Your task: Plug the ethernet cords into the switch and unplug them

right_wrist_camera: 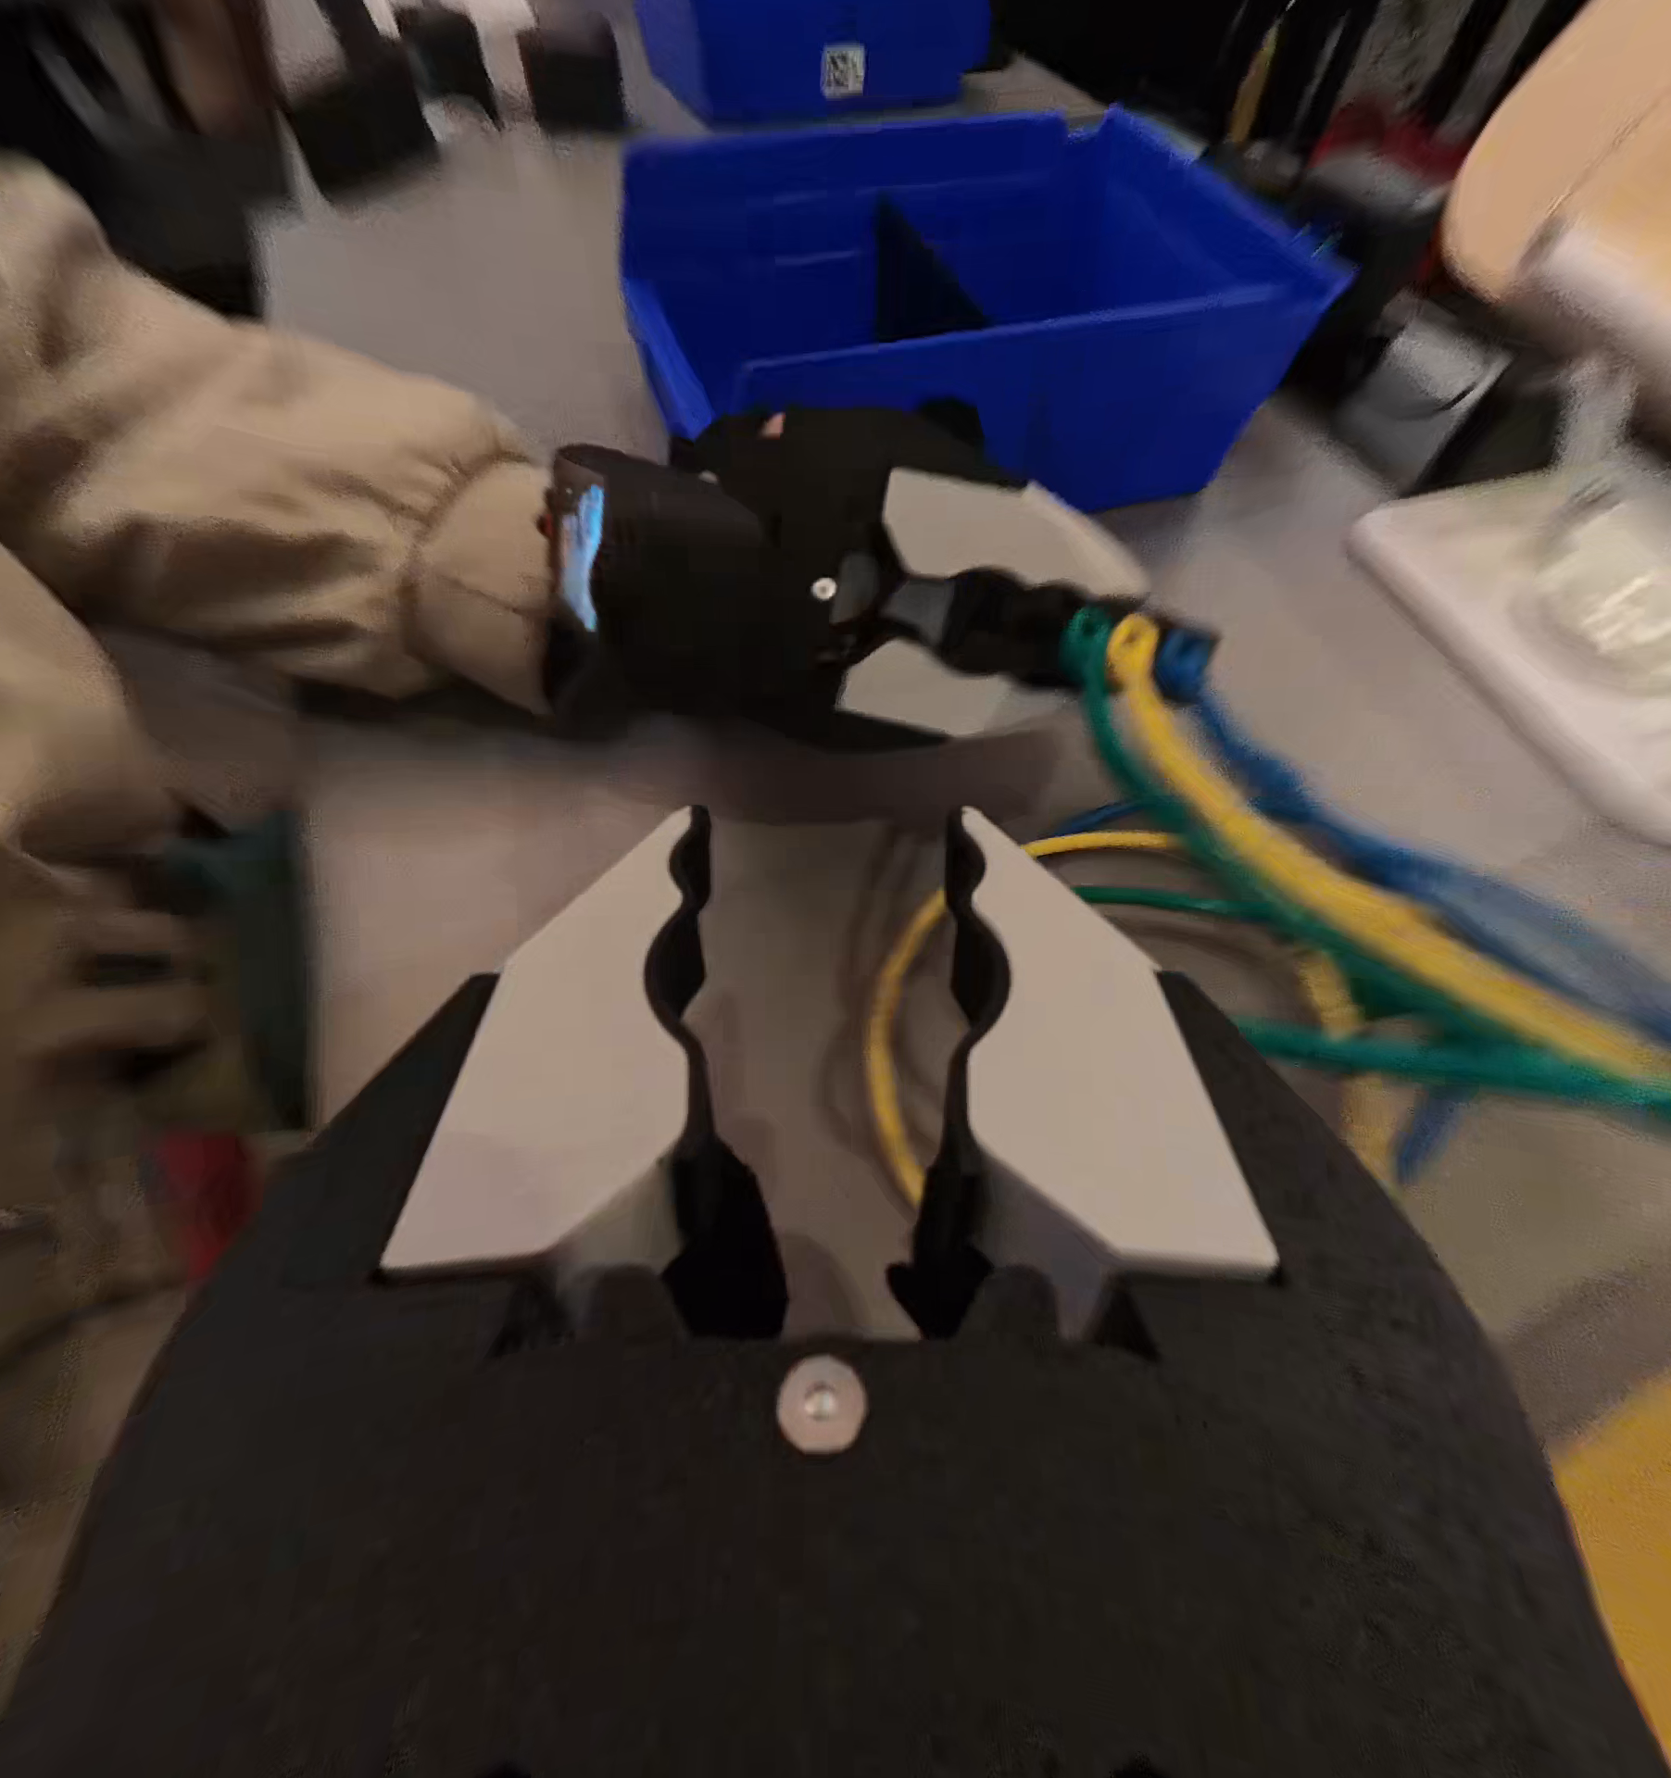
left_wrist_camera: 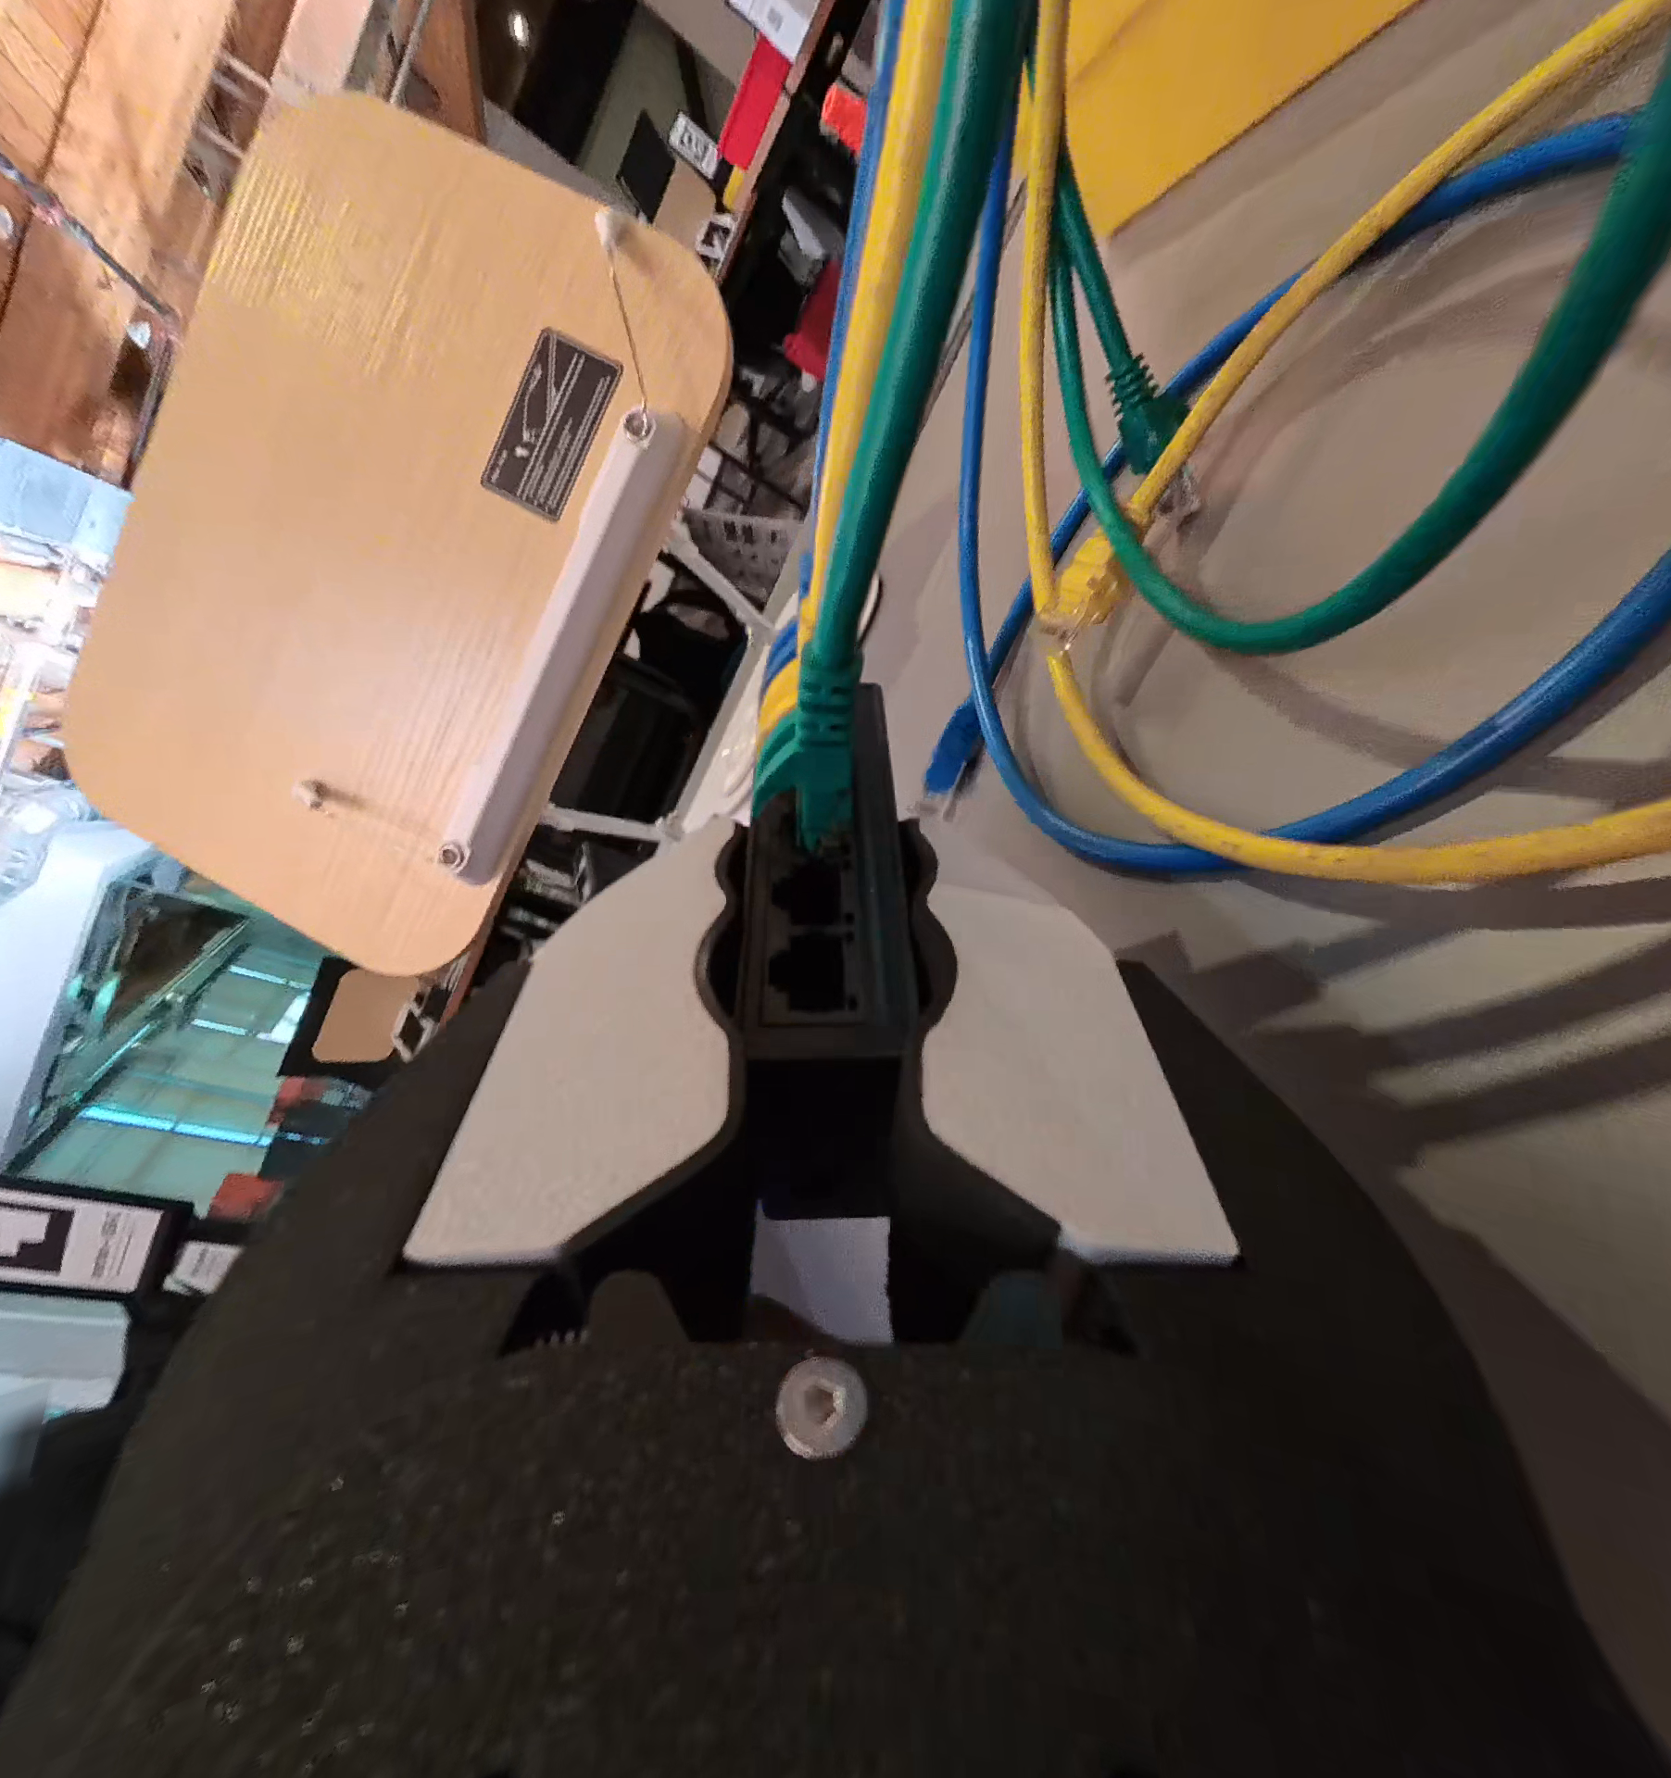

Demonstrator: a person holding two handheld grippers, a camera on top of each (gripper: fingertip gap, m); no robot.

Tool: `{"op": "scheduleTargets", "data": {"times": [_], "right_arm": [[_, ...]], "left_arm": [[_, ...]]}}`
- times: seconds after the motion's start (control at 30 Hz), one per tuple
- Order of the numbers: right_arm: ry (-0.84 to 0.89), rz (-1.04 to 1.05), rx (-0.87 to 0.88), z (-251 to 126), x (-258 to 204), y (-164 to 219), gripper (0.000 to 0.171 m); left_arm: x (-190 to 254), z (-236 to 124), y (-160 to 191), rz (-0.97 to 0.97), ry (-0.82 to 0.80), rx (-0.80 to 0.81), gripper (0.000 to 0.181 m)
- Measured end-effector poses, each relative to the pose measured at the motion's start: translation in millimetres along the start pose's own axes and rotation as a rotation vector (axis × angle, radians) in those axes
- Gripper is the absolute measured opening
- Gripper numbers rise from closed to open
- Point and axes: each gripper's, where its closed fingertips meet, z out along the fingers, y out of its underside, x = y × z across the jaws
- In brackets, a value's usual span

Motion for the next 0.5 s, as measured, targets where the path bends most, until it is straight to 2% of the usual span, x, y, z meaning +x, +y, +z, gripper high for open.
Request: {"op": "scheduleTargets", "data": {"times": [0.1,0.27,0.37,0.5], "right_arm": [[0.167,-0.343,-0.127,-1.3,29.6,-24.1,0.049],[0.197,-0.876,-0.413,36.0,64.3,-17.8,0.047],[0.073,-1.005,-0.433,64.6,53.4,-10.1,0.040],[0.003,-1.179,-0.497,85.5,62.8,12.1,0.035]], "left_arm": [[11.8,5.9,-3.3,-0.049,0.044,0.017,0.032],[21.5,-0.1,-14.1,-0.120,0.123,0.063,0.030],[22.3,-3.8,-14.8,-0.063,0.101,0.076,0.030],[18.6,-8.2,-13.7,-0.061,0.098,0.076,0.029]]}}
